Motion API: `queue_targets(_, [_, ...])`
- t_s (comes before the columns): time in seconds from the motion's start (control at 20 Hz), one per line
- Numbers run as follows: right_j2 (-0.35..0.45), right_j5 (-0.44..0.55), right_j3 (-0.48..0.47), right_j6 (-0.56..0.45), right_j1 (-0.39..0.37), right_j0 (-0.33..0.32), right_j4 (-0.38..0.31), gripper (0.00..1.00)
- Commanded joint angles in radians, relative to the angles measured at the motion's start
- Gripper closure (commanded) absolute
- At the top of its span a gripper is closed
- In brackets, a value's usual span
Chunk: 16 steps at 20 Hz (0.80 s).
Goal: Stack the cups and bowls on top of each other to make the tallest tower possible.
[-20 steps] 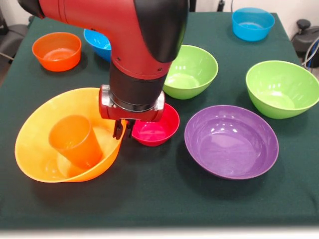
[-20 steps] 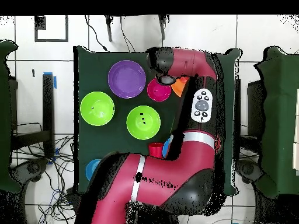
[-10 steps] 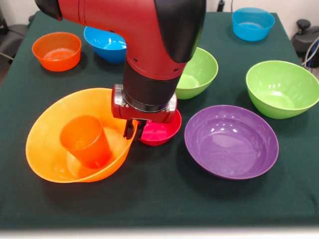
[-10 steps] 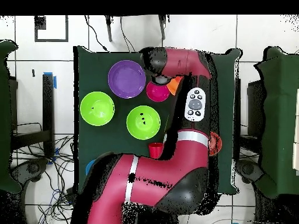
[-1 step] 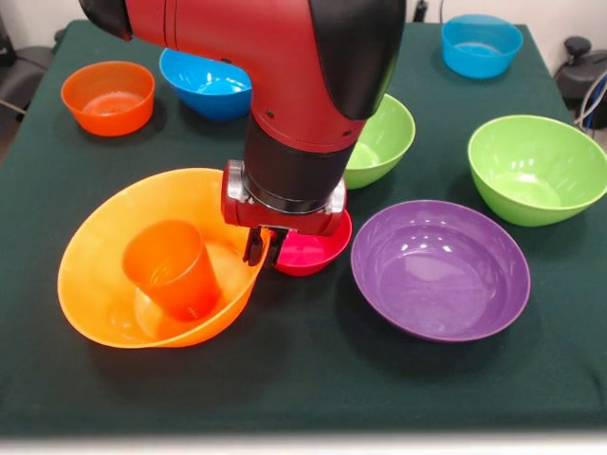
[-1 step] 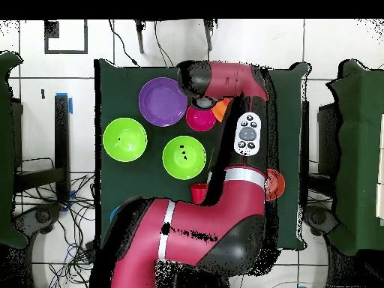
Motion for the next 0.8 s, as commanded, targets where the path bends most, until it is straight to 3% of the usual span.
queue_targets(0.05, [0.066,0.014,0.037,0.143,0.037,0.024,0.03,1.0])
queue_targets(0.8, [0.043,0.044,-0.011,0.179,0.065,0.054,0.046,1.0])
